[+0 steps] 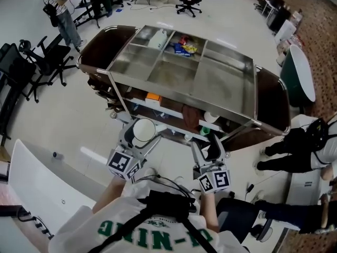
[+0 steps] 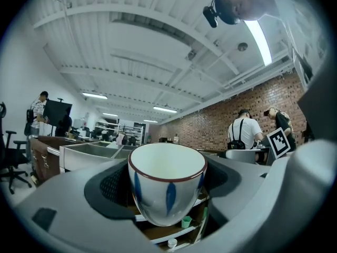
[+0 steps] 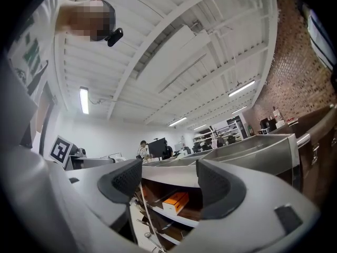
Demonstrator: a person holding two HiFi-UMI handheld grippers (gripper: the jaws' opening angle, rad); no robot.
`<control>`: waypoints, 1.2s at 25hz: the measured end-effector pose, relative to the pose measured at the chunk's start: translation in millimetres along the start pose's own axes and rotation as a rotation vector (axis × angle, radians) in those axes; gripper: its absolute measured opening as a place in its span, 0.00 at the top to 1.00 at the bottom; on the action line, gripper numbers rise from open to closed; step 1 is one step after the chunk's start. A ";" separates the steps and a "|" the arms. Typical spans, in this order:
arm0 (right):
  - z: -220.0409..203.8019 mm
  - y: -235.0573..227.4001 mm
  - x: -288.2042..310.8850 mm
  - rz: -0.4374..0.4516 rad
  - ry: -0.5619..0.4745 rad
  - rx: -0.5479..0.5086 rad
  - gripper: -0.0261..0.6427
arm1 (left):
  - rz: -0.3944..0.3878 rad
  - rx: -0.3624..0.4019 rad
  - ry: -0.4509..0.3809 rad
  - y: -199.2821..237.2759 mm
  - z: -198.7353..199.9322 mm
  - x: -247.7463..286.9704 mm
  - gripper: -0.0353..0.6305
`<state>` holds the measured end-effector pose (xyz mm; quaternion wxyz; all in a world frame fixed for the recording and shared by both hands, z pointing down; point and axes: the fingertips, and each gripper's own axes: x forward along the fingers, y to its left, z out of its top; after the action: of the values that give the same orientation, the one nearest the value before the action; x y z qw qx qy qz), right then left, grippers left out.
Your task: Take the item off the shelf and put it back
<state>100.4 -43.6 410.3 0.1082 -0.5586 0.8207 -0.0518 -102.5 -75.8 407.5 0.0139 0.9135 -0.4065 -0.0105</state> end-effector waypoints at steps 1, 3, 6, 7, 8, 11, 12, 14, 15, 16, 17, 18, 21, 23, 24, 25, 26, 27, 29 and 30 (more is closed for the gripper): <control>0.1 -0.9 -2.2 -0.004 0.000 -0.001 0.44 | -0.005 -0.002 0.001 -1.9 -1.4 0.4 0.37; -1.2 -2.4 -5.2 -0.012 0.004 0.000 0.44 | -0.013 -0.011 0.006 -4.1 -4.8 1.1 0.37; -4.0 -5.3 -10.2 -0.027 0.014 0.005 0.44 | -0.025 -0.021 0.018 -8.2 -10.2 2.8 0.37; -4.8 -6.3 -12.0 -0.031 0.017 0.007 0.44 | -0.028 -0.024 0.021 -9.9 -12.2 3.1 0.37; -5.8 -7.1 -13.5 -0.033 0.020 0.009 0.44 | -0.029 -0.027 0.024 -11.4 -14.3 3.4 0.37; -9.0 -8.2 -16.3 -0.034 0.029 0.010 0.44 | -0.027 -0.034 0.035 -13.9 -22.4 3.4 0.37; -10.2 -7.9 -16.8 -0.033 0.033 0.012 0.44 | -0.024 -0.038 0.040 -14.0 -25.6 3.0 0.37; -12.4 -7.2 -17.3 -0.030 0.041 0.015 0.44 | -0.018 -0.045 0.054 -14.0 -32.1 2.0 0.37; -13.7 -7.0 -17.3 -0.029 0.046 0.018 0.44 | -0.016 -0.047 0.060 -14.2 -35.2 1.5 0.37; -15.0 -7.1 -17.4 -0.028 0.050 0.021 0.44 | -0.016 -0.049 0.065 -14.7 -38.0 1.1 0.37; -16.5 -7.2 -17.4 -0.028 0.054 0.024 0.44 | -0.015 -0.052 0.068 -15.3 -40.7 0.4 0.37; -18.0 -7.3 -17.4 -0.027 0.058 0.027 0.44 | -0.014 -0.055 0.073 -15.9 -43.3 -0.4 0.37; -21.3 -6.9 -15.7 -0.020 0.068 0.034 0.44 | -0.014 -0.060 0.084 -17.4 -48.7 -1.8 0.37; -22.6 -6.5 -13.6 -0.012 0.071 0.036 0.44 | -0.022 -0.064 0.088 -18.2 -50.2 -1.2 0.37; -23.3 -6.4 -12.7 -0.009 0.073 0.037 0.44 | -0.026 -0.067 0.089 -18.6 -50.8 -0.8 0.37; -23.8 -6.4 -11.9 -0.008 0.074 0.039 0.44 | -0.028 -0.070 0.090 -18.8 -51.2 -0.6 0.37; -24.0 -6.3 -11.0 -0.006 0.075 0.041 0.44 | -0.029 -0.073 0.091 -18.6 -51.4 -0.5 0.37; -23.9 -6.3 -10.0 -0.005 0.075 0.042 0.44 | -0.027 -0.074 0.091 -18.0 -51.3 -0.4 0.37; -23.5 -6.6 -7.9 -0.001 0.075 0.042 0.44 | -0.022 -0.074 0.090 -16.1 -50.5 0.3 0.37; -23.5 -7.1 -6.9 0.001 0.074 0.042 0.44 | -0.019 -0.074 0.088 -15.1 -49.9 0.9 0.37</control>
<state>103.7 -40.6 435.4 0.0893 -0.5535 0.8232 -0.0898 -89.1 -65.5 456.8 0.0653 0.9158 -0.3961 0.0146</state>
